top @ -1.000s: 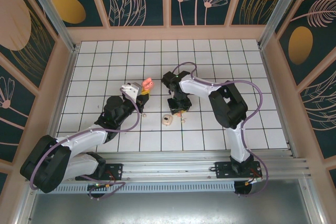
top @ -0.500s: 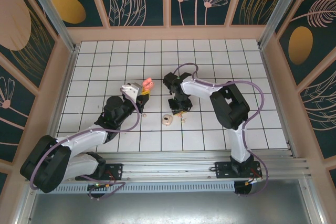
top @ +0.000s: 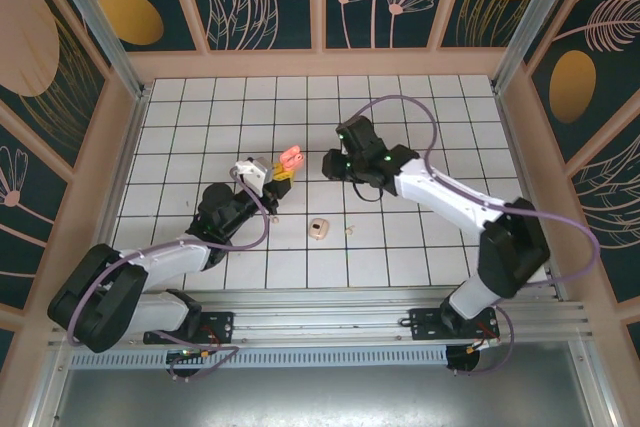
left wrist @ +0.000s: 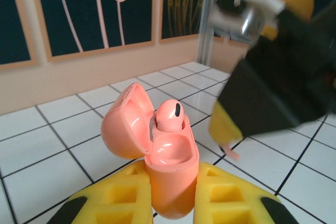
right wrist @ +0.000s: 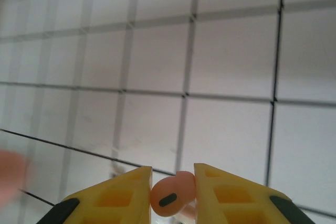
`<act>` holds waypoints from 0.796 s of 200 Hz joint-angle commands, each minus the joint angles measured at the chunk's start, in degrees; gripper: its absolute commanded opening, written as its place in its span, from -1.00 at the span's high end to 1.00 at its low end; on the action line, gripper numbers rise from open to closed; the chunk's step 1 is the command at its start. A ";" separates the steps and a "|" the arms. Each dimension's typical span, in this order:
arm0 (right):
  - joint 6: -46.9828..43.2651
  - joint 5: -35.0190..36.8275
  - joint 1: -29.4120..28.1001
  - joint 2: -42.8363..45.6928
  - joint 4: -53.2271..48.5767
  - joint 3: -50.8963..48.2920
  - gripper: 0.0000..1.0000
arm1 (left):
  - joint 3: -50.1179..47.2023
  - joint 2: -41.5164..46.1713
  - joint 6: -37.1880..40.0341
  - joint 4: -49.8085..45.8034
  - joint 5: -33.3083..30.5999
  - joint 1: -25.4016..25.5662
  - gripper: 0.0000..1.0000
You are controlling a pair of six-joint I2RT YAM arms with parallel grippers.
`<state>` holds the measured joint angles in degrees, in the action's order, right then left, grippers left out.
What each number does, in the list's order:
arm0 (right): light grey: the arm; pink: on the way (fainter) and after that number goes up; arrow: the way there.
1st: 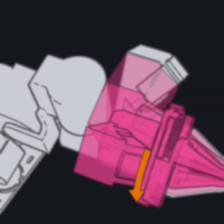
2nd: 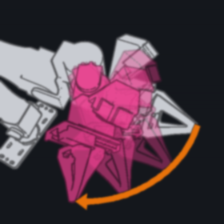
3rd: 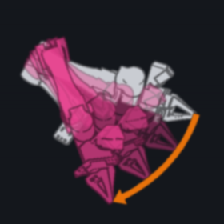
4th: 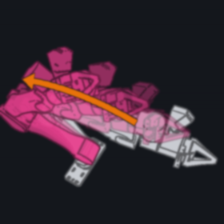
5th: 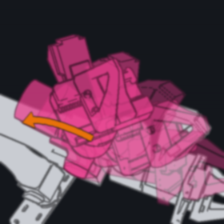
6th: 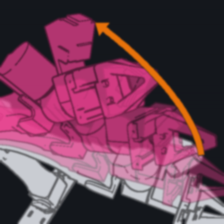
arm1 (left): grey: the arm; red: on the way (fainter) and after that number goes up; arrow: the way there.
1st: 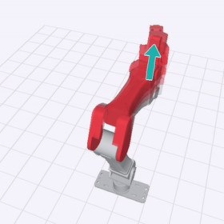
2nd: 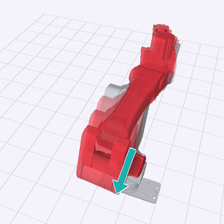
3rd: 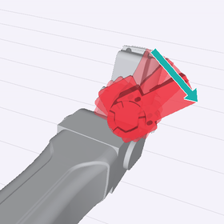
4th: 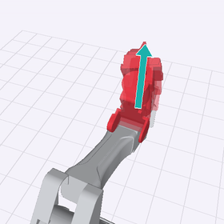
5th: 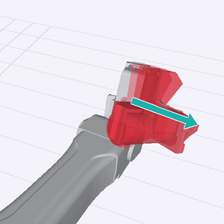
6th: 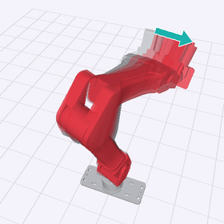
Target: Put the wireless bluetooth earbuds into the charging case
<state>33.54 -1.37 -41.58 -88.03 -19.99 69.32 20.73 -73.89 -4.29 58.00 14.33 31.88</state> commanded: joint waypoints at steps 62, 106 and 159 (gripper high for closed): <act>-5.10 6.94 -7.74 14.34 28.95 -9.39 0.52 | 1.33 -3.97 3.98 14.16 6.77 0.02 0.87; -6.09 7.04 -9.87 13.57 35.59 -12.08 0.52 | 1.38 -3.54 4.47 15.57 6.63 -0.02 0.87; -6.64 6.10 -10.53 10.82 39.88 -12.19 0.52 | 1.20 -3.18 3.93 15.74 5.98 -0.02 0.87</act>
<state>28.36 3.64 -51.55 -76.12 14.46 57.45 20.80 -77.52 -0.86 70.50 19.70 31.88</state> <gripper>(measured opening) 0.241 0.161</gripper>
